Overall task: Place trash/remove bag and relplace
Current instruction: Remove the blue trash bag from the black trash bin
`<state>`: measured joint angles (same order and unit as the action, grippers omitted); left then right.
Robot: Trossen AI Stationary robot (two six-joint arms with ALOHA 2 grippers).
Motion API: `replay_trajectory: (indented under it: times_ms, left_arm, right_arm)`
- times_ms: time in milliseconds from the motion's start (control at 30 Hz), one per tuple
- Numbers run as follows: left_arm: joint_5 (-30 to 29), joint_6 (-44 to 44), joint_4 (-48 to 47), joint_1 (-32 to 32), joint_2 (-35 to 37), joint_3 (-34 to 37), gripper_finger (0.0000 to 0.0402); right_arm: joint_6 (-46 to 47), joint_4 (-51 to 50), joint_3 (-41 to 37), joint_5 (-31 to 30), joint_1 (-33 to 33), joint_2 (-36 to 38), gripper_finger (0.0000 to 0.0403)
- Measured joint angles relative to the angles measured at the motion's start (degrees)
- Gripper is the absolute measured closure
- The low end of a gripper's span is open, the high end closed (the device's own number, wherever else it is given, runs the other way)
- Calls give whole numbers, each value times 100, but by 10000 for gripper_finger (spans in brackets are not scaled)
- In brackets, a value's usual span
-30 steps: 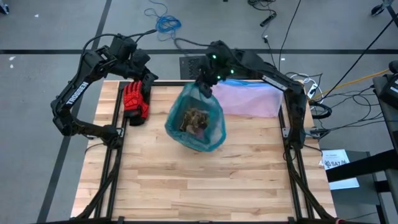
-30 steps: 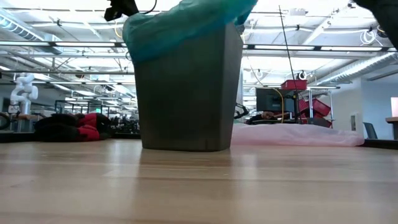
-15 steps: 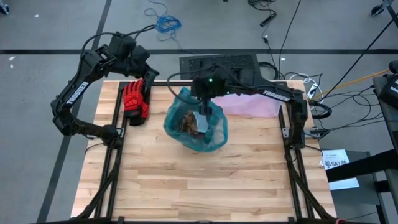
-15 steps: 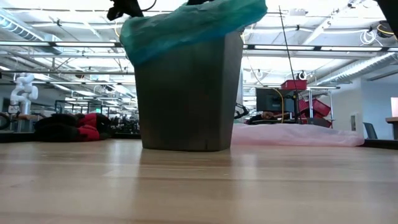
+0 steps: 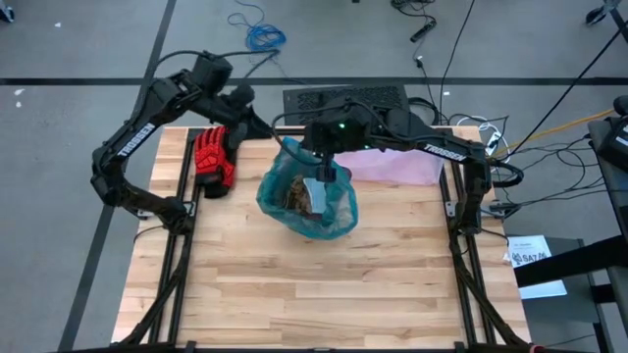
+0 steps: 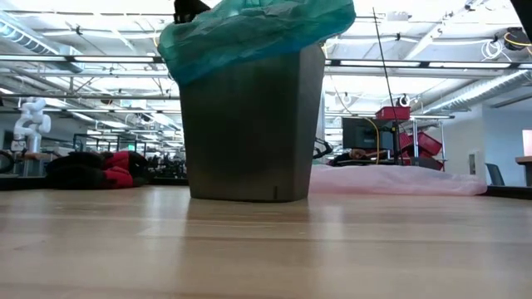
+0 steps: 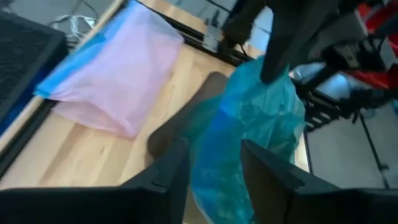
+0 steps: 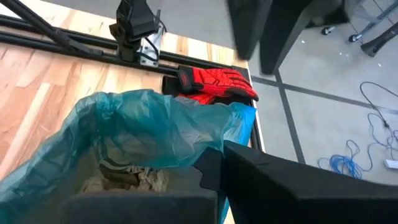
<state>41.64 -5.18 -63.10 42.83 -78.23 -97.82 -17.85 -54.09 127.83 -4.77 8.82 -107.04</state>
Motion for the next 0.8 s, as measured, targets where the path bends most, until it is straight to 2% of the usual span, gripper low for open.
replay_trajectory:
  times_ms: [133, 333, 533, 667, 800]
  left_arm:
    - [15, -25, 1, -100, -194, 0, 241]
    - [198, -240, 8, -290, -468, 0, 240]
    - [129, -276, 195, -478, -593, 0, 247]
    - [-180, -278, 448, -588, -591, 0, 297]
    - [-418, -277, 600, -585, -591, 0, 385]
  right_arm:
    - [-2, 65, 0, 1, -20, 19, 403]
    - [-87, 77, 0, 2, -48, 32, 403]
    - [-89, 73, 0, 4, -48, 32, 403]
    - [-88, 70, 0, 4, -48, 32, 403]
    - [-87, 64, 0, 2, -48, 32, 403]
